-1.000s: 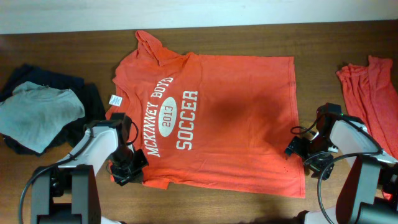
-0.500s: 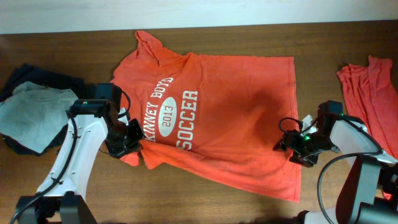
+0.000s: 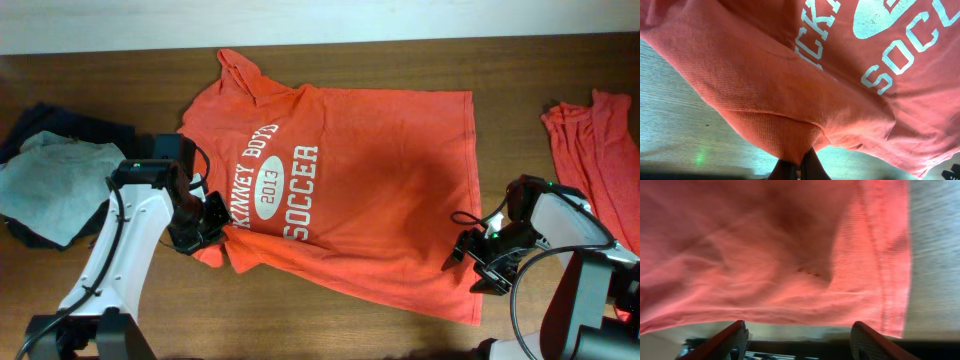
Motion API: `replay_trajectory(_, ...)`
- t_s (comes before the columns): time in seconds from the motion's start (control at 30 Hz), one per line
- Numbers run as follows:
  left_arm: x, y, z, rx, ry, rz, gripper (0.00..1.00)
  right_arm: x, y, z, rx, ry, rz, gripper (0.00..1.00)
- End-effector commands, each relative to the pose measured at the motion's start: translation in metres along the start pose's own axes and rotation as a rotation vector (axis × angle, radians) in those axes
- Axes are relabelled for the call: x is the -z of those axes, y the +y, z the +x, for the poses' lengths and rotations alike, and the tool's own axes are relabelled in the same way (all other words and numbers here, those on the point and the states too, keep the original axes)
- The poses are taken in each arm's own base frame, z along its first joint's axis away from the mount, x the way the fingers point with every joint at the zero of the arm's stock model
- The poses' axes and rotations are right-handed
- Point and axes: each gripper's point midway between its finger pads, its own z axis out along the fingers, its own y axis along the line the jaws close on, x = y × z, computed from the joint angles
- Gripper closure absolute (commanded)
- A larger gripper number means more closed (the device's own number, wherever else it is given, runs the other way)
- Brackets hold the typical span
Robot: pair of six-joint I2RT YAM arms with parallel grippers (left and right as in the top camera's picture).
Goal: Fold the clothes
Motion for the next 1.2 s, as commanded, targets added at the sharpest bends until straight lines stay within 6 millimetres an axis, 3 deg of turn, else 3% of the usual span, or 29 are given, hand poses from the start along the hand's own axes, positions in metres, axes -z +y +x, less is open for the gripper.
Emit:
replay_trajectory(0.0, 0.004, 0.000, -0.002, -0.016, -0.022, -0.008, 1.00, -0.010, -0.017, 0.012, -0.049, 0.022, 0.063, 0.30)
replay_trajectory(0.27, 0.004, 0.002, -0.005, -0.018, -0.034, -0.018, 0.99, -0.060, -0.034, 0.012, -0.059, -0.023, 0.037, 0.42)
replay_trajectory(0.47, 0.004, 0.002, -0.005, -0.018, -0.034, -0.018, 0.99, -0.062, -0.030, 0.011, -0.060, -0.029, 0.011, 0.55)
replay_trajectory(0.6, 0.004, 0.002, -0.005, -0.018, -0.034, -0.018, 0.99, -0.055, -0.024, 0.016, -0.025, 0.000, -0.006, 0.39)
replay_trajectory(0.77, 0.004, 0.002, -0.005, -0.018, -0.034, -0.018, 0.99, -0.033, -0.018, 0.026, 0.002, 0.014, -0.003, 0.27)
replay_trajectory(1.17, 0.004, 0.002, -0.005, -0.018, -0.035, -0.017, 0.99, -0.032, -0.009, 0.043, -0.053, 0.082, -0.065, 0.26)
